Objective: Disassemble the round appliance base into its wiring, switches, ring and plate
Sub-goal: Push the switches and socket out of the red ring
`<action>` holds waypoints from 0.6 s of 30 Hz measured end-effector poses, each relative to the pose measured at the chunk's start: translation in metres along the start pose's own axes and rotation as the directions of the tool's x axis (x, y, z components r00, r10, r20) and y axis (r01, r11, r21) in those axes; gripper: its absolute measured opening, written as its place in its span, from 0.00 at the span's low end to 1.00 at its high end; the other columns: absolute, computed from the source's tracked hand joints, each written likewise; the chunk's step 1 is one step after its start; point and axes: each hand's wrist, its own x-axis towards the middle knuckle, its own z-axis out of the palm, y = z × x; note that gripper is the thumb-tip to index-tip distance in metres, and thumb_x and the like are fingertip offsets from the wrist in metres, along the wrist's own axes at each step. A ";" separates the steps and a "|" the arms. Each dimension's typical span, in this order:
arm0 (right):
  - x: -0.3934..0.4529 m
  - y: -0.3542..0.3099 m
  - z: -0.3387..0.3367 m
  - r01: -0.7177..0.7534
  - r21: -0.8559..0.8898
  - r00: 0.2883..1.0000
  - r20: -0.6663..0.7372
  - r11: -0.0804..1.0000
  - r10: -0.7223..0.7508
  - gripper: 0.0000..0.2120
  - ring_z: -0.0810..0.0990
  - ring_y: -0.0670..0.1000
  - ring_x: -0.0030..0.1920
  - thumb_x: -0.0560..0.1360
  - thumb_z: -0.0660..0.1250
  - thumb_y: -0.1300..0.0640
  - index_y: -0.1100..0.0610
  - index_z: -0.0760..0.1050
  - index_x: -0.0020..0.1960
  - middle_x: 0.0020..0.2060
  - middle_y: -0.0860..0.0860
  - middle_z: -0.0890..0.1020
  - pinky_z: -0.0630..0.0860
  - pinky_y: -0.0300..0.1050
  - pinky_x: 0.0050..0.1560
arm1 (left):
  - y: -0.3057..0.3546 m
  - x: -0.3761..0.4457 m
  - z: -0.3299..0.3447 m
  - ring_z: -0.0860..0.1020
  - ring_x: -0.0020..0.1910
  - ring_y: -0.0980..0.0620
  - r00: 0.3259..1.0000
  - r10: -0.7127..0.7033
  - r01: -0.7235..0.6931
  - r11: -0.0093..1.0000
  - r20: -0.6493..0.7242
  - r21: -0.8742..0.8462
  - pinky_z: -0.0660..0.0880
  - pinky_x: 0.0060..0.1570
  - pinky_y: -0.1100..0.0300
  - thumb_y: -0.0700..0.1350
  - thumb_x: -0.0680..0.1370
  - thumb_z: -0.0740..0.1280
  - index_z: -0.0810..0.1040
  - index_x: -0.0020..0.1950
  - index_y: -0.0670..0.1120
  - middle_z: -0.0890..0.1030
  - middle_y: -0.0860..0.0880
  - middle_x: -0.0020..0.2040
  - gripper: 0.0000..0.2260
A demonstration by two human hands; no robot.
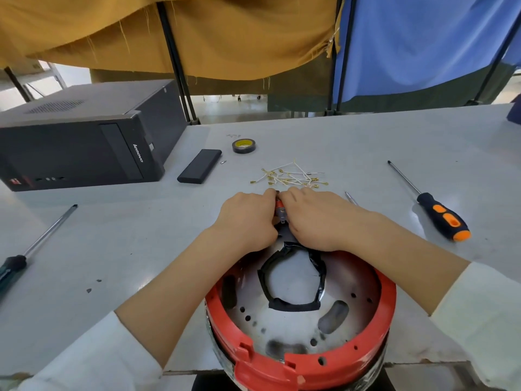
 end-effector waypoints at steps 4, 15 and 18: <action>-0.002 -0.005 0.001 0.009 -0.054 1.000 -0.015 0.998 -0.010 0.16 0.72 0.57 0.51 0.76 0.56 0.56 0.60 0.63 0.62 0.55 0.56 0.71 0.66 0.48 0.40 | 0.005 -0.004 0.000 0.73 0.40 0.41 1.000 0.030 -0.029 0.995 -0.007 0.099 0.56 0.29 0.57 0.43 0.72 0.62 0.60 0.48 0.46 0.78 0.46 0.47 0.11; -0.003 -0.009 0.003 -0.020 -0.132 1.000 -0.017 0.991 0.018 0.16 0.72 0.57 0.48 0.74 0.56 0.57 0.61 0.63 0.60 0.54 0.57 0.70 0.63 0.47 0.36 | 0.010 -0.006 0.009 0.78 0.43 0.42 0.996 -0.008 0.019 0.992 -0.091 0.121 0.53 0.25 0.59 0.43 0.71 0.62 0.57 0.47 0.48 0.78 0.49 0.46 0.13; -0.003 -0.010 0.003 -0.029 -0.141 0.999 -0.023 0.990 0.026 0.17 0.72 0.57 0.49 0.75 0.56 0.57 0.61 0.62 0.61 0.54 0.57 0.70 0.62 0.47 0.36 | 0.011 -0.006 0.009 0.78 0.43 0.43 0.995 -0.020 0.031 0.992 -0.095 0.122 0.53 0.25 0.59 0.44 0.71 0.62 0.58 0.47 0.48 0.78 0.49 0.46 0.13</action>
